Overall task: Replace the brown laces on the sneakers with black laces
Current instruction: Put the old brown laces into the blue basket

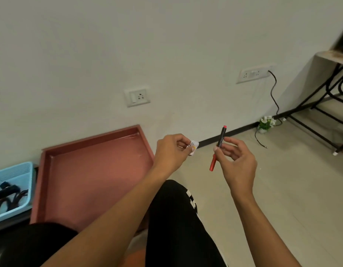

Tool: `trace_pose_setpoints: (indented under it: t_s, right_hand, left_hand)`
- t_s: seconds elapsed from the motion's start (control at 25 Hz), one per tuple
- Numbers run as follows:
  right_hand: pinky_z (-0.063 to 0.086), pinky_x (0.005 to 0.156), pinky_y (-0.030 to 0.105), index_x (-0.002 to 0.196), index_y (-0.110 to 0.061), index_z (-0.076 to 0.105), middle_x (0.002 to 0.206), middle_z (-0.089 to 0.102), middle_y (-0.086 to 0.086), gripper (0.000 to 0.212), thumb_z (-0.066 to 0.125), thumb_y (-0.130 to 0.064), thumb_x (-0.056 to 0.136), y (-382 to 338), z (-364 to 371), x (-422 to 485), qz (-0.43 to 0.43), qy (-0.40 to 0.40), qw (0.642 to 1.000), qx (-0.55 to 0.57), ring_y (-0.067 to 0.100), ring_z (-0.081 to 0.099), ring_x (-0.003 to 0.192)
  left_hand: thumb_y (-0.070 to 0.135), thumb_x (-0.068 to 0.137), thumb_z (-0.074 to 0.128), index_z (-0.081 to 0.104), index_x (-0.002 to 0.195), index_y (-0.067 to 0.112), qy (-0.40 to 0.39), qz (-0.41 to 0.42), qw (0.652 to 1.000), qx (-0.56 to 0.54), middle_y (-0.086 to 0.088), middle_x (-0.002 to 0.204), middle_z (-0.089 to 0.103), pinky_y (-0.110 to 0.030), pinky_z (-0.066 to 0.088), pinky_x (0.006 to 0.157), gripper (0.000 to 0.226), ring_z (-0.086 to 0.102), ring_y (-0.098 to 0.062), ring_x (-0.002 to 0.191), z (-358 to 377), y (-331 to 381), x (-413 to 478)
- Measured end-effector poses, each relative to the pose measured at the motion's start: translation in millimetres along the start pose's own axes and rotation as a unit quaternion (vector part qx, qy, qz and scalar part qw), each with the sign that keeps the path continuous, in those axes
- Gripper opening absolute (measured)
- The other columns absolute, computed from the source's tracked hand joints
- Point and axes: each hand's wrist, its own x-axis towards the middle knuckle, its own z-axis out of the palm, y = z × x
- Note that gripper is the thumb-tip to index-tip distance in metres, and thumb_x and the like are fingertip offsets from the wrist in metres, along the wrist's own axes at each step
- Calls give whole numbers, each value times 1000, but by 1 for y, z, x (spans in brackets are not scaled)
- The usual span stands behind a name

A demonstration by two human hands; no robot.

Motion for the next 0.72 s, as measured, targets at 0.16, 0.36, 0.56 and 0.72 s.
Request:
trace_pose_setpoints:
  t_s: [0.16, 0.36, 0.56, 0.72]
  right_hand:
    - [63, 86, 30, 120, -23, 71, 101, 78, -7, 35, 86, -19, 88, -52, 25, -14, -29, -28, 999, -2, 6, 77, 94]
    - [64, 90, 41, 122, -26, 70, 104, 77, -10, 37, 85, -25, 88, -91, 68, -32, -51, -71, 996, -27, 4, 76, 96]
    - [64, 89, 40, 119, -26, 71, 100, 78, -6, 36, 86, -19, 87, -100, 149, -68, -66, -165, 984, -21, 7, 77, 92]
    - [61, 86, 25, 117, -21, 72, 99, 77, -5, 35, 86, -17, 86, -101, 239, -108, -81, -264, 961, -4, 7, 76, 89]
  left_hand:
    - [20, 85, 87, 77, 88, 23, 54, 11, 998, -27, 12, 78, 76, -17, 58, 66, 11, 73, 2, 65, -60, 6, -23]
    - [18, 86, 86, 78, 90, 18, 110, 20, 993, -42, 13, 78, 76, -11, 55, 66, 9, 73, 4, 66, -125, 3, -48]
    - [21, 85, 84, 78, 88, 22, 201, -21, 979, 4, 19, 69, 71, -4, 45, 65, 7, 70, 7, 67, -209, -45, -72]
    - [23, 84, 84, 76, 87, 22, 266, -66, 960, 52, 16, 71, 70, -7, 45, 64, 9, 65, 2, 63, -276, -109, -98]
